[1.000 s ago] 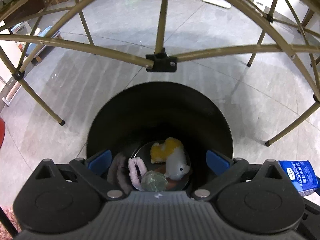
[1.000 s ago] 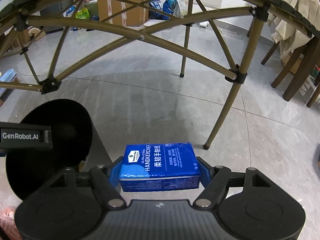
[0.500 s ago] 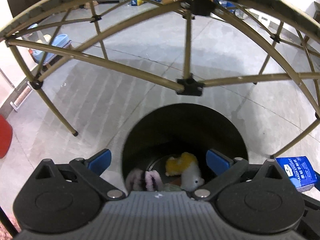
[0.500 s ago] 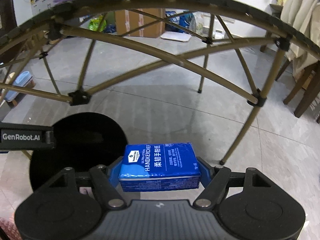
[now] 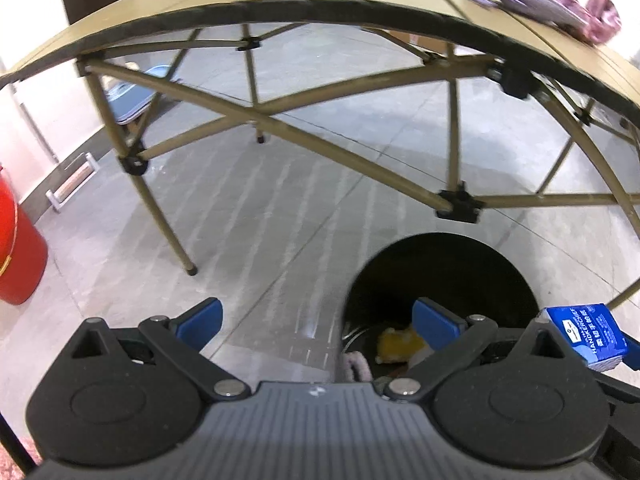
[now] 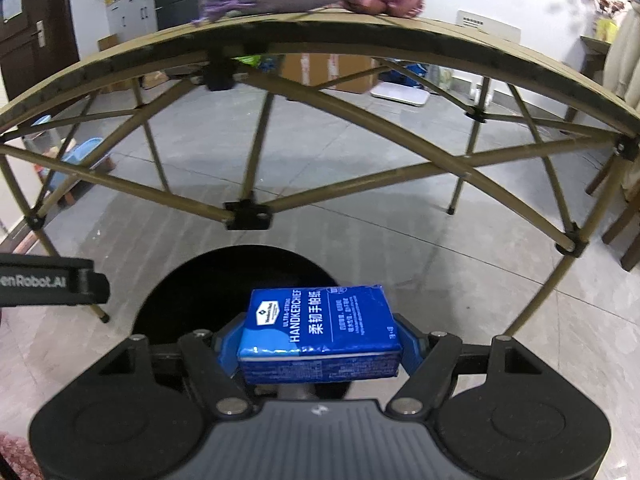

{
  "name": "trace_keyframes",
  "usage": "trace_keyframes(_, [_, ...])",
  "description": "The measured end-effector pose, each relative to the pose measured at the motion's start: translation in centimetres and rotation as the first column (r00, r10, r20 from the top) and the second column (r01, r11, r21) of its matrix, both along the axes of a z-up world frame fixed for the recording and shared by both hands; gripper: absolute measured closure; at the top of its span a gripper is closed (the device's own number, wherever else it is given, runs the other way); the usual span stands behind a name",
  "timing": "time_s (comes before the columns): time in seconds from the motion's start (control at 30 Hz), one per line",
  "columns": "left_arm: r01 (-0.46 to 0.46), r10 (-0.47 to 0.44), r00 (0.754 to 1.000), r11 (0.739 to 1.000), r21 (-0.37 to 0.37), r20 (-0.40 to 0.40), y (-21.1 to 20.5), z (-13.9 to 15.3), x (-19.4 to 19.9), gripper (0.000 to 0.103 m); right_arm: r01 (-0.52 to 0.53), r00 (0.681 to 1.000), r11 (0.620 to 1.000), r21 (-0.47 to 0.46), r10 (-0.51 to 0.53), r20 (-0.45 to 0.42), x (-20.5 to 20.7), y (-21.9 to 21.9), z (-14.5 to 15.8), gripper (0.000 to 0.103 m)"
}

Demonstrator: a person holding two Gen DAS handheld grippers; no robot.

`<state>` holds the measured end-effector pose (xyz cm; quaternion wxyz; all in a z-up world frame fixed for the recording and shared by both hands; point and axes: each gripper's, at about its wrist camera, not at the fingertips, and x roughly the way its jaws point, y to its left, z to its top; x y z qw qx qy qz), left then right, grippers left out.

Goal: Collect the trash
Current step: 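Move the right tool over the bin and release the handkerchief pack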

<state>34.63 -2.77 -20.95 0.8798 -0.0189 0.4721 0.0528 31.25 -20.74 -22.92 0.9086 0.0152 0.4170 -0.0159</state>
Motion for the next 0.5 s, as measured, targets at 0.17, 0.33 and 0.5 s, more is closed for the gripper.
trace_keyframes(0.17, [-0.025,0.025,1.000,1.000,-0.007,-0.004,1.9,0.1,-0.2,0.000,-0.035,0.999,0.999,0.008,0.035,-0.003,0.6,1.9,-0.1,0.030])
trace_keyframes(0.33, [-0.041,0.041,0.999,0.999,-0.001,-0.009,3.4,-0.2,-0.4,0.000,-0.056,0.998,0.998,0.028,0.056,-0.014,1.4,3.4,-0.6,0.030])
trace_keyframes(0.5, [-0.063,0.063,0.998,0.998,0.013,-0.022,4.7,-0.8,-0.5,0.000,-0.075,0.996,0.996,0.045,0.077,-0.042,2.0,4.7,-1.6,0.030])
